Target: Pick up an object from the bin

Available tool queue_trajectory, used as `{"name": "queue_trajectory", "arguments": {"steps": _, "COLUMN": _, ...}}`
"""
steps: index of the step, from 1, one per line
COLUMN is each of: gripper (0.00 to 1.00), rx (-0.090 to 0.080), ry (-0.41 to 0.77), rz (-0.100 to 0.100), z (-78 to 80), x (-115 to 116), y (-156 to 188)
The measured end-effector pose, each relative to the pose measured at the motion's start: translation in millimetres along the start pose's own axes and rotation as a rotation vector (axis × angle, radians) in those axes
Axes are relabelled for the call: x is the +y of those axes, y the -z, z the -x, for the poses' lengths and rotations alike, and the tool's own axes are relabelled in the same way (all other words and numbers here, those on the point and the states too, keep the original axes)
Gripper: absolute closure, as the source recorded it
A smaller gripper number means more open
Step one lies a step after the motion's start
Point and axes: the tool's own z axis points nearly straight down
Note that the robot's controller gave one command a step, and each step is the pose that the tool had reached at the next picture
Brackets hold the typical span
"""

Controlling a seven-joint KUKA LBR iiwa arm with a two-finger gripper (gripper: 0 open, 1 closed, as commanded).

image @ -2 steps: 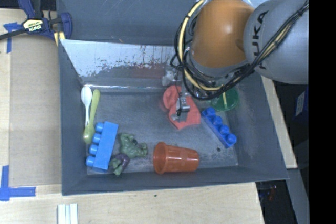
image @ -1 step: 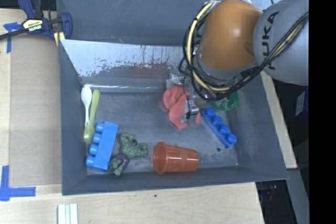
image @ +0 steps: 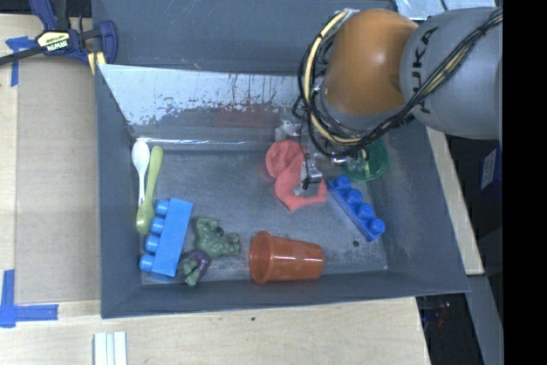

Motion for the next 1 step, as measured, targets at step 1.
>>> {"name": "queue_trajectory", "arguments": {"steps": 1, "gripper": 1.00, "rx": -0.012, "ry": -0.088, "rz": 0.002, "z": -2.9, "x": 2.5, "y": -42.5}}
